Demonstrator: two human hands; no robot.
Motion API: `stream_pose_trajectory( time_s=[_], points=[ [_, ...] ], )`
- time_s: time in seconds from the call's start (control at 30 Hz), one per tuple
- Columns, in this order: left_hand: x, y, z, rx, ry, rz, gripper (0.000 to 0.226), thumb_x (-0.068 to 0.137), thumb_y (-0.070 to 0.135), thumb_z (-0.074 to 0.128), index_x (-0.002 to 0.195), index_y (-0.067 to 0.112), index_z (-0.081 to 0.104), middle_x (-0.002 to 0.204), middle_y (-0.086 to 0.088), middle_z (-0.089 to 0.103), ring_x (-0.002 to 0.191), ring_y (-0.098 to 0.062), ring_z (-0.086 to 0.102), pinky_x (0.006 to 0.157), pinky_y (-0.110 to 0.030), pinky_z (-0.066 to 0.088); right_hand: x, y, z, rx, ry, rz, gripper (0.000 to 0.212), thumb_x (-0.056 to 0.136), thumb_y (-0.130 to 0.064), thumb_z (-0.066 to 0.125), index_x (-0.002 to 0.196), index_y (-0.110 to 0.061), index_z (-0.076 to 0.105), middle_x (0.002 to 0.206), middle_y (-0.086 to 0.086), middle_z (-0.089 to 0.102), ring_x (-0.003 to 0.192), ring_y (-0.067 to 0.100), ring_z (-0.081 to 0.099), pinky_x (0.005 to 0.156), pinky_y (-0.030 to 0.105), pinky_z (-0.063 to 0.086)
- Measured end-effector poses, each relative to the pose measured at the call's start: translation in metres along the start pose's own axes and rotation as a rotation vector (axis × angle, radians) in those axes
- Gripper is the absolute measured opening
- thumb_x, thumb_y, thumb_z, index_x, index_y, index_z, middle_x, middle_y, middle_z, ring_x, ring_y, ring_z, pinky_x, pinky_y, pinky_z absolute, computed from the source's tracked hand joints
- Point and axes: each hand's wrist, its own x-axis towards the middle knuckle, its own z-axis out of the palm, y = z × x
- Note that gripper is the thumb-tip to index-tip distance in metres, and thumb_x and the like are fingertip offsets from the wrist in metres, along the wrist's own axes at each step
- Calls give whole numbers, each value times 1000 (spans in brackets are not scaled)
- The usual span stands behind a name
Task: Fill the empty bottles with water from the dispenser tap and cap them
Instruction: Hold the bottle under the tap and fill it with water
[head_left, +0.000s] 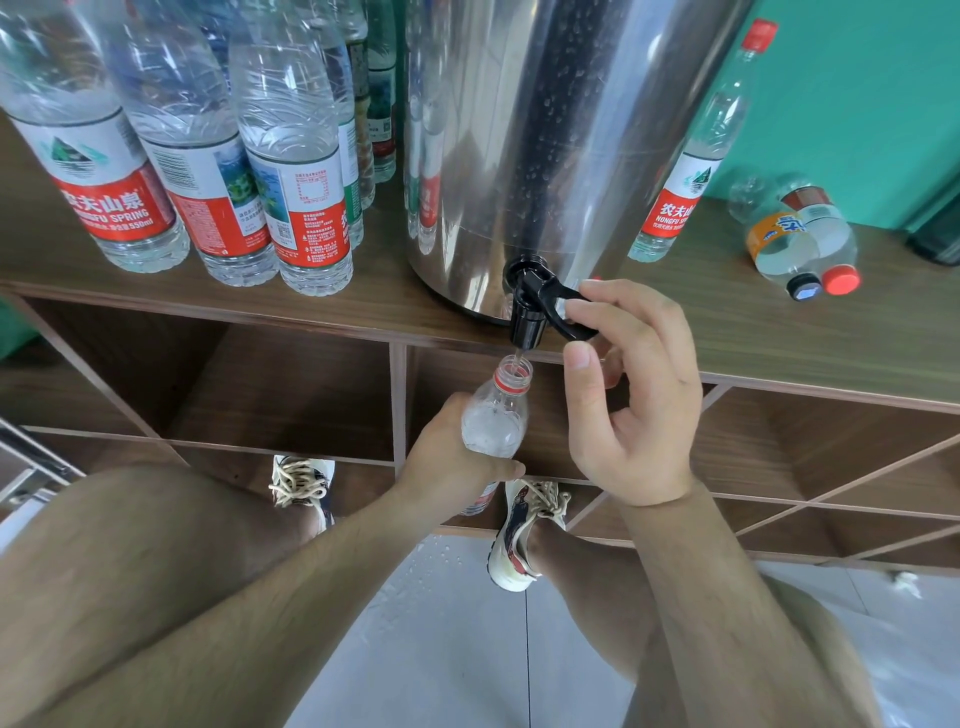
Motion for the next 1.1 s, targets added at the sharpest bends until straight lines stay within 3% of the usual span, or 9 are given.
stream_pose_trajectory(
  time_s=[0.1, 0.23, 0.43, 0.6, 1.0, 1.1],
  points=[
    [1, -1, 0, -7, 5, 1, 75, 71, 31, 93, 122, 39, 40, 106, 21, 53, 96, -5, 54, 68, -12, 35, 0, 0, 0, -1, 1, -1, 27, 99, -10, 56, 112, 9, 71, 122, 21, 63, 107, 20, 61, 81, 15, 44],
    [2, -6, 1, -12, 16, 2, 75, 70, 32, 94, 123, 38, 42, 103, 23, 53, 90, -1, 55, 66, -9, 34, 0, 0, 0, 3, 0, 1, 27, 99, -10, 56, 112, 8, 71, 123, 20, 62, 103, 20, 61, 80, 14, 44],
    [4, -7, 1, 3, 33, 8, 76, 68, 32, 95, 124, 37, 44, 106, 21, 55, 90, -1, 55, 66, -10, 33, -1, 0, 1, 1, -2, 2, 27, 99, -10, 57, 113, 8, 71, 124, 18, 62, 102, 19, 60, 81, 14, 44],
    [5, -7, 3, 33, 36, 19, 77, 70, 33, 94, 128, 34, 44, 112, 18, 54, 101, -7, 54, 68, -9, 33, -1, 0, 0, 1, -2, 3, 27, 99, -11, 56, 113, 7, 71, 124, 17, 61, 103, 20, 61, 81, 15, 44],
    [4, -5, 3, 38, 56, 41, 74, 70, 34, 94, 121, 38, 42, 106, 22, 53, 92, -4, 54, 68, -7, 31, -1, 2, -1, 0, -22, -8, 27, 99, -10, 56, 115, 7, 71, 126, 18, 61, 105, 20, 61, 83, 15, 44],
    [3, -4, 2, 14, 58, 40, 74, 69, 33, 94, 121, 39, 42, 104, 23, 52, 89, -1, 54, 68, -7, 33, -3, 5, -2, 17, -45, -10, 27, 99, -8, 55, 117, 6, 70, 130, 16, 60, 109, 22, 62, 84, 21, 48]
  ],
)
